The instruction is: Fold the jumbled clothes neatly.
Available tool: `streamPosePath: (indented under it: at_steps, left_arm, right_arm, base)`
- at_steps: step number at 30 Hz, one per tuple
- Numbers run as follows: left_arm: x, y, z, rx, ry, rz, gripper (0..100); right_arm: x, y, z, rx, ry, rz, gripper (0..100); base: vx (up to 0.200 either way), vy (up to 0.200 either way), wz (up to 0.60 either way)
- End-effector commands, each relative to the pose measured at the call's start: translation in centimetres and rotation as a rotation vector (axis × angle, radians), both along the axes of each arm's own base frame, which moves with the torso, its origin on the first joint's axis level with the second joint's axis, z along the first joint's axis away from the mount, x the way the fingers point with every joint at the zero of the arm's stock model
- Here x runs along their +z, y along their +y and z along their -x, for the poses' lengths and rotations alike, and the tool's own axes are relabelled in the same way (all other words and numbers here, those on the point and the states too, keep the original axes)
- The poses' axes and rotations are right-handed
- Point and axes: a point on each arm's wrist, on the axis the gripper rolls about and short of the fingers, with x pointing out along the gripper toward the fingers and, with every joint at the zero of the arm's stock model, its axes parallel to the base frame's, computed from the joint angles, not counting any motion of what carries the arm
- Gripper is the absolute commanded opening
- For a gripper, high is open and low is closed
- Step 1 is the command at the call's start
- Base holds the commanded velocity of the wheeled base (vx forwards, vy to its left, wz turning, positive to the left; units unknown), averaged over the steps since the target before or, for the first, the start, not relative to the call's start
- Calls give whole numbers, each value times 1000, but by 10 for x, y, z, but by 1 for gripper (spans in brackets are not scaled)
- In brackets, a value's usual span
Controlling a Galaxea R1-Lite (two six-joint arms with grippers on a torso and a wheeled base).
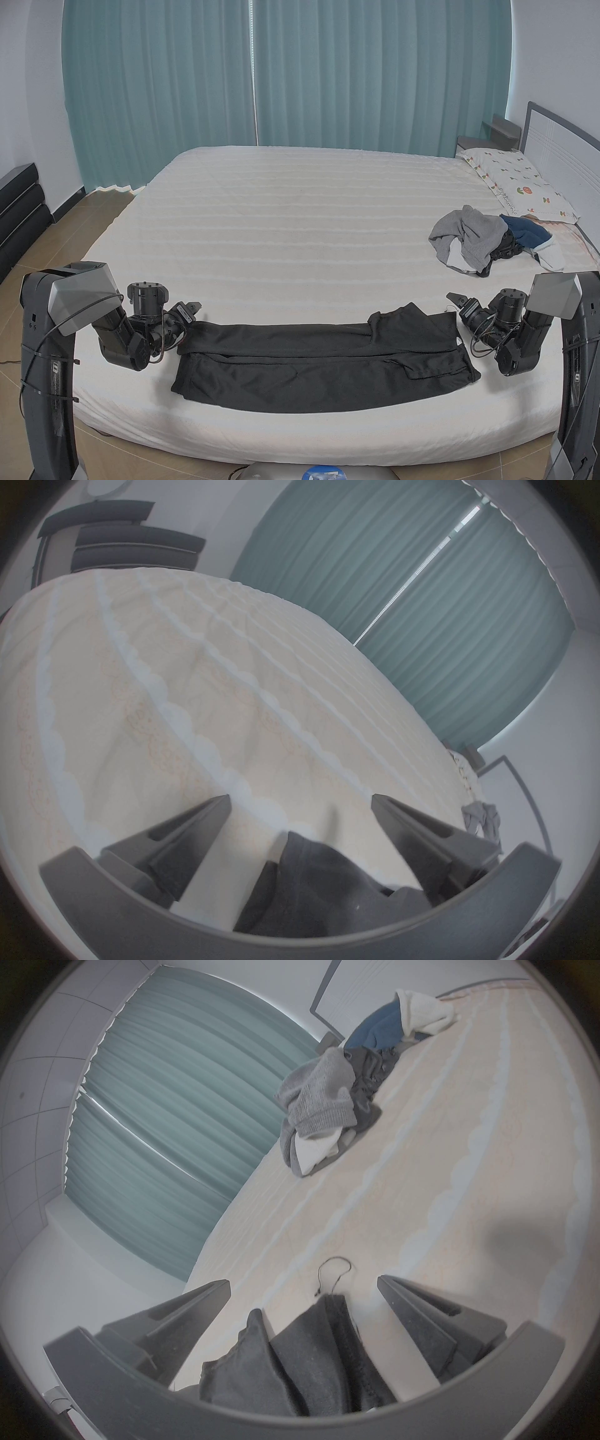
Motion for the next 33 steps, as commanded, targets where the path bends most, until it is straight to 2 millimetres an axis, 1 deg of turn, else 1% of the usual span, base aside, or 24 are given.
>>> streamPosePath:
  at_steps: [1,3,4,5,7,8,10,11,13,16,17,18,21,24,29,33]
  left_arm:
    - [5,20,-6,75,-21,54,100]
    - [9,25,-10,101,-38,121,100]
    - [11,25,-10,99,-38,149,100]
    - [11,25,-10,99,-38,149,100]
    - [16,28,-10,82,-46,186,100]
    - [16,30,-10,86,-47,188,100]
    - [15,30,-9,87,-44,187,100]
    - [14,29,-9,85,-40,187,100]
    - [14,29,-9,85,-37,186,100]
    - [13,29,-8,84,-38,185,100]
    - [13,29,-8,84,-38,185,100]
    - [13,29,-9,84,-36,185,100]
    - [14,29,-9,84,-38,185,100]
    - [13,29,-9,81,-35,183,100]
    - [13,28,-9,80,-36,179,100]
    - [13,29,-9,80,-36,180,100]
  right_arm:
    - [18,-6,-2,-35,-45,24,100]
    - [35,-15,-2,-55,-73,33,100]
    - [35,-15,-2,-55,-73,33,100]
    - [42,-15,-1,-55,-76,33,100]
    - [62,-8,6,-28,-58,78,100]
    - [69,-6,8,-16,-62,98,100]
    - [76,0,11,5,-58,108,100]
    - [82,9,14,33,-47,113,100]
    - [85,25,14,86,-10,127,100]
    - [81,42,15,208,49,203,100]
    - [80,44,15,230,55,212,100]
    - [77,51,16,297,80,219,100]
    - [72,62,5,355,120,217,100]
    - [60,65,-6,370,166,226,100]
    - [38,61,-18,391,206,275,100]
    - [32,60,-21,395,209,286,100]
  base:
    - [0,0,0]
    - [0,0,0]
    - [0,0,0]
    - [0,0,0]
    - [0,0,0]
    - [0,0,0]
    - [0,0,0]
    - [0,0,0]
    - [0,0,0]
    - [0,0,0]
    - [0,0,0]
    - [0,0,0]
    - [0,0,0]
    - [0,0,0]
    - [0,0,0]
    - [0,0,0]
